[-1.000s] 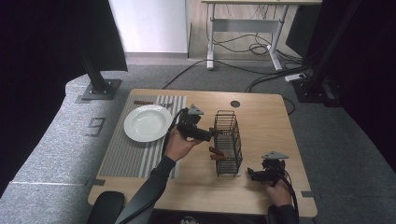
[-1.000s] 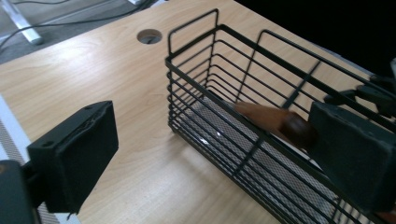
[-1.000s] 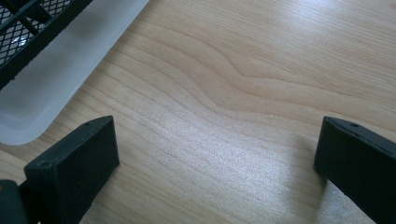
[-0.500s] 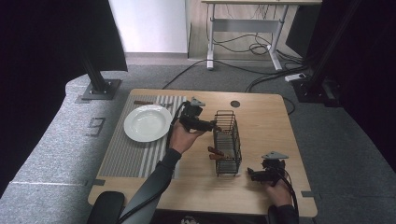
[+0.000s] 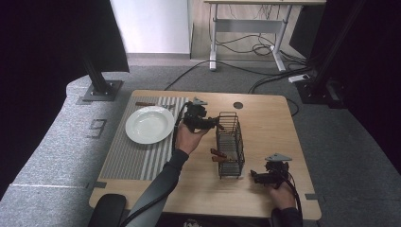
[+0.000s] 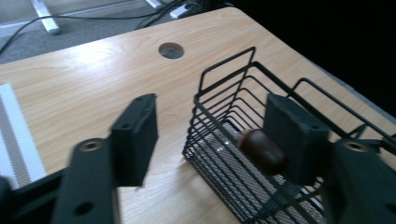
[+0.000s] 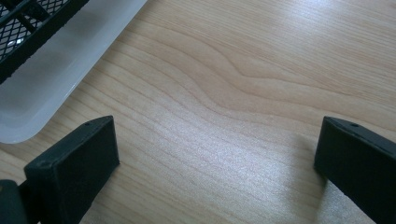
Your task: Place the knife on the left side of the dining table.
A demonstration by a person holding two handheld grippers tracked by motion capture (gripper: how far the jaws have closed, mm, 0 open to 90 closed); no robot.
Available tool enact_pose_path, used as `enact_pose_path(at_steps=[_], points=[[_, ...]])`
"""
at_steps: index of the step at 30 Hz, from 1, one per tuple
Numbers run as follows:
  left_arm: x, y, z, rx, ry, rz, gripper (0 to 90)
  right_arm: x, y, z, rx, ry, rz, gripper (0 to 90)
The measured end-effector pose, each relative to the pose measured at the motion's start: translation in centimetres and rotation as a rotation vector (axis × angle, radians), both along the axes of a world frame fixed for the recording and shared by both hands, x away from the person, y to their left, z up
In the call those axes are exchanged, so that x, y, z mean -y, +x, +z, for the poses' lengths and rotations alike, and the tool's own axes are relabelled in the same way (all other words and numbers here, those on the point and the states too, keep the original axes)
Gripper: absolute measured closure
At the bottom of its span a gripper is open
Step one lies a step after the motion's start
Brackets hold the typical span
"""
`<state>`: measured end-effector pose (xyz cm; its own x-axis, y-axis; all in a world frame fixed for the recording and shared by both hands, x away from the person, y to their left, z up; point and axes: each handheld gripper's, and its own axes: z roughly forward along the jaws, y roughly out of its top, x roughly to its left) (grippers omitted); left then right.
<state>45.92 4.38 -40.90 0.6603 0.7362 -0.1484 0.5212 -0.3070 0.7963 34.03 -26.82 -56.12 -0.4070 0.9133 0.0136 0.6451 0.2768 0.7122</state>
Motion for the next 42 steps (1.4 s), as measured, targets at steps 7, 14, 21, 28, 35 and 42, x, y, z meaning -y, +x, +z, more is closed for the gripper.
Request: enact_pose_path(at_steps=[7, 14, 21, 28, 35, 42], points=[[0.3, -0.4, 0.3, -0.065, -0.049, -0.026, 64.7, 0.0, 0.0, 0.0, 0.000, 0.000, 0.000, 0.0], [0.3, -0.4, 0.4, -0.093, -0.075, -0.017, 73.0, 0.0, 0.0, 0.0, 0.000, 0.001, -0.001, 0.0], [0.1, -0.1, 0.5, -0.111, -0.124, -0.002, 74.3, 0.0, 0.0, 0.0, 0.000, 0.001, -0.001, 0.0], [0.1, 0.7, 1.0, -0.078, -0.120, 0.025, 74.8, 0.0, 0.0, 0.0, -0.001, 0.001, -0.001, 0.0], [0.3, 1.2, 1.1, -0.092, -0.131, 0.027, 75.1, 0.0, 0.0, 0.0, -0.001, 0.001, -0.001, 0.0], [-0.4, 1.0, 3.1, -0.082, -0.142, 0.016, 75.3, 0.0, 0.0, 0.0, 0.001, 0.000, 0.000, 0.0]])
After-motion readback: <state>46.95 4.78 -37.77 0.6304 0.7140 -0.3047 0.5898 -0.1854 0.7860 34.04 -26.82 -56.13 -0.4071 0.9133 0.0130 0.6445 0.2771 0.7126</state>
